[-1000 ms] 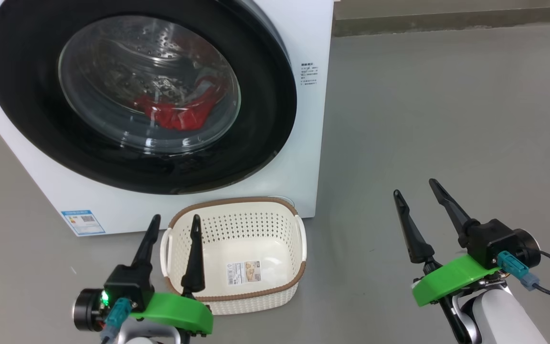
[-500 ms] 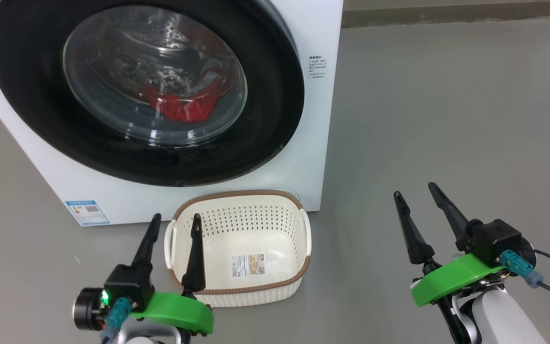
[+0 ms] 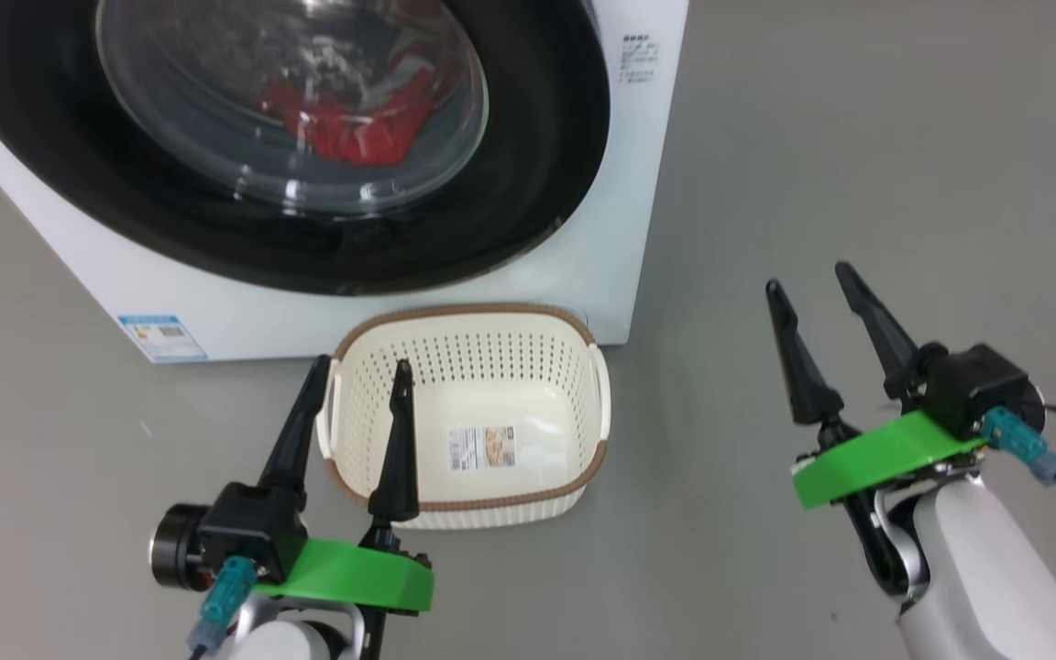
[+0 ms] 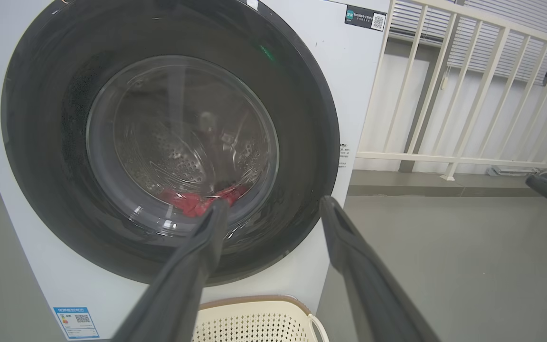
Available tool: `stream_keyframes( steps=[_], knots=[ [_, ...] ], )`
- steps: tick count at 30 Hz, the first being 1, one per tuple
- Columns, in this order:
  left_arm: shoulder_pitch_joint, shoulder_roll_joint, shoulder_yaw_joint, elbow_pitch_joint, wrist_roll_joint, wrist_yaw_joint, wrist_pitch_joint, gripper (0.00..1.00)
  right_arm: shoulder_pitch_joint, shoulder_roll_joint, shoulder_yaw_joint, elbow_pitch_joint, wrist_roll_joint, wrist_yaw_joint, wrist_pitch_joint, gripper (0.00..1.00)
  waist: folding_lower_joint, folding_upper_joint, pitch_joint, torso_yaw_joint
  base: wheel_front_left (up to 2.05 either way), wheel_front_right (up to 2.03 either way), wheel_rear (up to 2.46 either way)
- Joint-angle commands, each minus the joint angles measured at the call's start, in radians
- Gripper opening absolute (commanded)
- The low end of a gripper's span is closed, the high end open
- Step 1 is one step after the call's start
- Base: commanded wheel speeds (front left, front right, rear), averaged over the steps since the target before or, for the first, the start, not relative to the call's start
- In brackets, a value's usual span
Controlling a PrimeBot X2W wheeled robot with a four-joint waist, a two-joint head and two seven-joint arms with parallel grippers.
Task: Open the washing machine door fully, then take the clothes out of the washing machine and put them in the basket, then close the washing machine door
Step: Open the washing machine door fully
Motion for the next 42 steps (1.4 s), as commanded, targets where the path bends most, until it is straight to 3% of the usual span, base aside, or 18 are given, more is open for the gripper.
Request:
stream_keyframes(
  steps=[1,2,3,7,20,31,42],
  knots=[
    [-0.038,0.014,0.022,-0.038,0.000,0.000,-0.008,1.00,-0.046,0.000,0.018,-0.029,0.004,0.001,-0.009,0.37,0.0000,-0.0001,0.039,0.012,0.00,0.00,0.00],
    [-0.040,0.014,0.020,-0.045,0.002,0.000,-0.008,1.00,-0.056,0.000,0.019,-0.028,0.005,0.001,-0.009,0.04,0.0000,-0.0001,0.048,0.014,0.00,0.00,0.00],
    [-0.043,0.014,0.018,-0.051,0.004,0.000,-0.008,1.00,-0.066,0.000,0.017,-0.029,0.009,0.001,-0.009,0.00,0.0000,-0.0001,0.057,0.016,0.00,0.00,0.00],
    [-0.056,0.014,0.010,-0.076,0.012,0.003,-0.008,1.00,-0.111,0.000,0.017,-0.031,0.071,0.001,-0.009,0.00,0.0000,-0.0001,0.093,0.023,0.00,0.00,0.00],
    [-0.086,0.014,-0.007,-0.134,0.018,0.019,-0.008,1.00,-0.289,-0.014,0.014,-0.011,0.444,0.001,0.042,0.00,0.0000,-0.0001,0.195,0.060,0.00,0.00,0.00],
    [-0.123,0.014,-0.012,-0.182,0.009,0.027,-0.008,1.00,-0.457,-0.077,-0.007,-0.031,0.807,0.001,0.249,0.00,0.0000,-0.0001,0.311,0.106,0.00,0.00,0.00],
    [-0.149,0.014,-0.022,-0.218,-0.023,0.031,-0.008,1.00,-0.599,-0.087,-0.076,0.035,1.114,0.001,0.502,0.00,0.0000,-0.0001,0.387,0.144,0.00,0.00,0.00]
  ],
)
